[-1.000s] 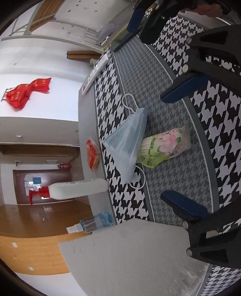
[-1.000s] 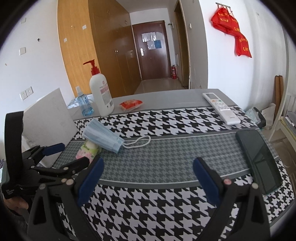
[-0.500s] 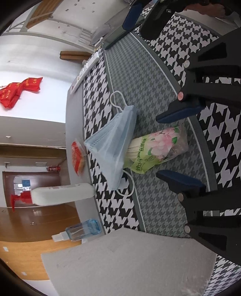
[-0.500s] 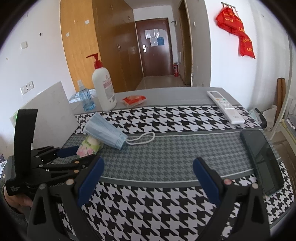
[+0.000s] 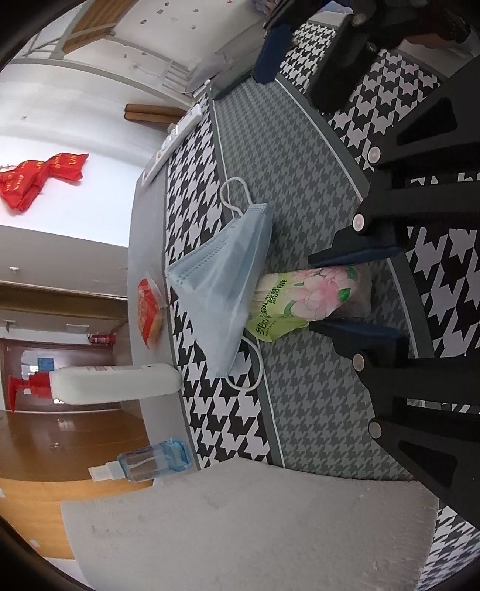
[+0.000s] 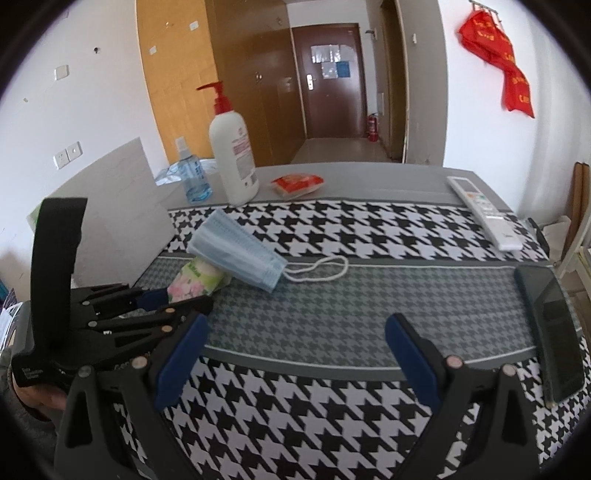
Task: Organize soft objects
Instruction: 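Lift the tissue pack with the left tool while the right tool grasps the blue mask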
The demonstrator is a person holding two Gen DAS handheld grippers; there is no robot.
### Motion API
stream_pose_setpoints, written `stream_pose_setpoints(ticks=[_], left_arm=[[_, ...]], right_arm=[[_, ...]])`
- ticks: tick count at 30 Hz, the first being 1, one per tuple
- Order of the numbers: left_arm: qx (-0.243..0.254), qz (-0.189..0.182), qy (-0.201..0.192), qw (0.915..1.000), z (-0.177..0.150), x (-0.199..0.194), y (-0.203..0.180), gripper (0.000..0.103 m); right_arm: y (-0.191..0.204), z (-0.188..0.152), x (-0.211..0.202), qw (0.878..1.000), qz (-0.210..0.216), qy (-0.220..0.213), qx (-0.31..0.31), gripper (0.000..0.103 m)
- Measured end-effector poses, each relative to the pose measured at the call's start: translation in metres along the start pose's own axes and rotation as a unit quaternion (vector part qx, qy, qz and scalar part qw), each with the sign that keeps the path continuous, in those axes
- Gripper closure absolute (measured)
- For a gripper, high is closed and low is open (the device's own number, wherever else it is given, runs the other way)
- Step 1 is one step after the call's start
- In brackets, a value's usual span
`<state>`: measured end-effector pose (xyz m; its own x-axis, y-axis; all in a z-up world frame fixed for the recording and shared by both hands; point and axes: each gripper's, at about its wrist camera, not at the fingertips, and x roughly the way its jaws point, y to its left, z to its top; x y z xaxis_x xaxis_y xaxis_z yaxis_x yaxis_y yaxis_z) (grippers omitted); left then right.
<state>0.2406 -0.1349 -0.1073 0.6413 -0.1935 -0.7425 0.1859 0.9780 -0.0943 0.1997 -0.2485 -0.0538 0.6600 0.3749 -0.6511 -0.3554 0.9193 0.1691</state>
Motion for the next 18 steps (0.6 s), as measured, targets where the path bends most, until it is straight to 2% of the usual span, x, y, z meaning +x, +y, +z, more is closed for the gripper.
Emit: stream_pose_setpoints(ticks=[7, 12, 18], left_arm=[[0.043, -0.028, -0.036, 0.9980, -0.005, -0.017, -0.015, 0.077], [0.069, -0.059, -0.037, 0.9952, -0.009, -0.022, -0.023, 0.077], [0.111, -0.076, -0.043, 0.9899, -0.019, -0.031, -0.036, 0.077]], right_arm=[[0.003, 0.000, 0.001, 1.000, -0.006, 0.010, -0.006, 0.004], [-0.006, -0.003, -0.008, 1.000, -0.014, 0.003, 0.009, 0.004], [-0.015, -0.004, -0.013, 1.000, -0.024, 0.005, 0.019, 0.004]])
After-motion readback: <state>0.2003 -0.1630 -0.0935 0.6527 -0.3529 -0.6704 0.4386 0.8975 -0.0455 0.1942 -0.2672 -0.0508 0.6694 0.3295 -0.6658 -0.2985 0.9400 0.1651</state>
